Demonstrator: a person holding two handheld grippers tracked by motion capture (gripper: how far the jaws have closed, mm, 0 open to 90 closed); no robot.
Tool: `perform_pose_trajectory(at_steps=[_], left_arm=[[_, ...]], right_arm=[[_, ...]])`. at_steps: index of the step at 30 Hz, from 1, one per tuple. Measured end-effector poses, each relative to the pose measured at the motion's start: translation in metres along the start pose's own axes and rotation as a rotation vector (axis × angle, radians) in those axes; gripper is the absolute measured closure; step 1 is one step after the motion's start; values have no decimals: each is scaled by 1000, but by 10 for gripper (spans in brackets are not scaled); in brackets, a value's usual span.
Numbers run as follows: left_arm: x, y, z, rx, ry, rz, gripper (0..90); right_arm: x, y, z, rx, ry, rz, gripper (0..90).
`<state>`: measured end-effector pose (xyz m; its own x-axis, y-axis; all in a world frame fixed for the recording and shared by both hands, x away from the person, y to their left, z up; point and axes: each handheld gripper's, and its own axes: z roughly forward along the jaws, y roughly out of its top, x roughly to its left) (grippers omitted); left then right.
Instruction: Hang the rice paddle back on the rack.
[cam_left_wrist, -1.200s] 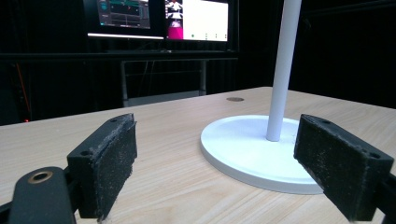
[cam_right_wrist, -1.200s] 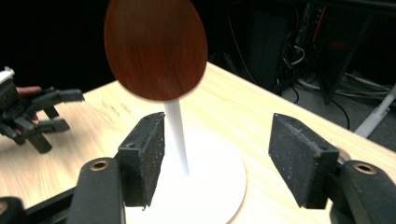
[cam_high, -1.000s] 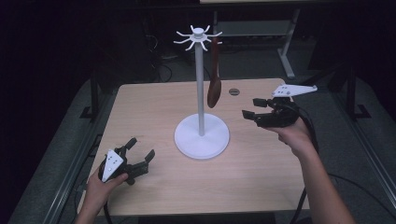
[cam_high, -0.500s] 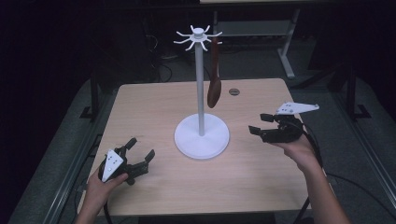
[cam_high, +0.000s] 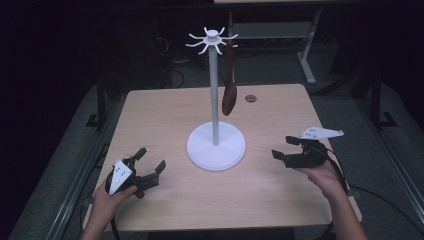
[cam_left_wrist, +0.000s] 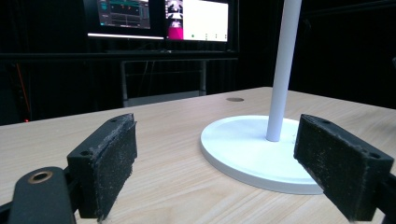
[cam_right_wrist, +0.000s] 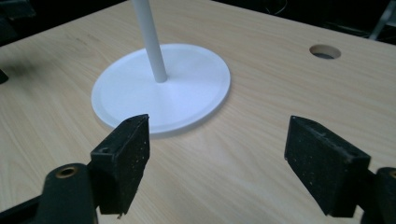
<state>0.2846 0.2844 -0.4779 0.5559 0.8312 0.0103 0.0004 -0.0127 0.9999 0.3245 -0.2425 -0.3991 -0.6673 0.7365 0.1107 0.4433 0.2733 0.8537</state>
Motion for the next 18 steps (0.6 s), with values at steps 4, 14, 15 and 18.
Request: perform_pose_trajectory(at_steps=[4, 14, 15, 18], left_arm=[[0, 0, 0, 1, 0, 2, 127], [0, 0, 0, -2, 0, -1, 127], [0, 0, 0, -2, 0, -1, 127], [0, 0, 0, -3, -1, 1, 127]], right_arm=[[-1, -10, 0, 14, -10, 7, 158], [1, -39, 2, 44, -35, 18, 136], [2, -41, 2, 47, -38, 17, 136], [3, -51, 1, 37, -18, 26, 136]])
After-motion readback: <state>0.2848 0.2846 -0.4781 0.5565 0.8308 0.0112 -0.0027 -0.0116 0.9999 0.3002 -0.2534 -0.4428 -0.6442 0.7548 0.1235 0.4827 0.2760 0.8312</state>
